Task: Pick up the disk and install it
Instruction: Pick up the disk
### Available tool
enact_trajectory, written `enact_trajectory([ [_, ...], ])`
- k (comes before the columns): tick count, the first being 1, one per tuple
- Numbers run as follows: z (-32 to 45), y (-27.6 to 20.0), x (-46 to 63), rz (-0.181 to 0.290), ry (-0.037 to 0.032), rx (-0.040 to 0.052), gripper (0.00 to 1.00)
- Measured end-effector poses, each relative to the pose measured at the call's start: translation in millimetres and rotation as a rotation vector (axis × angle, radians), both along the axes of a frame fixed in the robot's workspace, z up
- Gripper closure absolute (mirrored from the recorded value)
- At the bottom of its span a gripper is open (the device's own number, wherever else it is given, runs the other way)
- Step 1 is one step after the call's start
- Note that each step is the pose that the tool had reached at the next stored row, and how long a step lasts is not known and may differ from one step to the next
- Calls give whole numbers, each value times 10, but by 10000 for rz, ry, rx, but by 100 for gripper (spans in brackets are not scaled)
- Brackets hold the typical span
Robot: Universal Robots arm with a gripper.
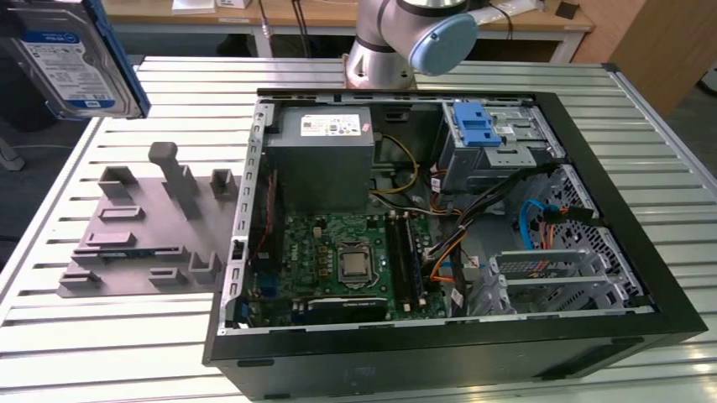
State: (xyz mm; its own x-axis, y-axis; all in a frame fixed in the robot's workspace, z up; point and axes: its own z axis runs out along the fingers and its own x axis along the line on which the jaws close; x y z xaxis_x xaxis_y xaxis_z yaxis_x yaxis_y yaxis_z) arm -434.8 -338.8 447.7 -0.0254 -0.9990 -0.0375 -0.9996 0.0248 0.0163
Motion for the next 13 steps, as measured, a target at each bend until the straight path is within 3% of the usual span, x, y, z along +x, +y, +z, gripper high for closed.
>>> enact_trajectory([
  [13,135,0,0,0,0,1,64],
])
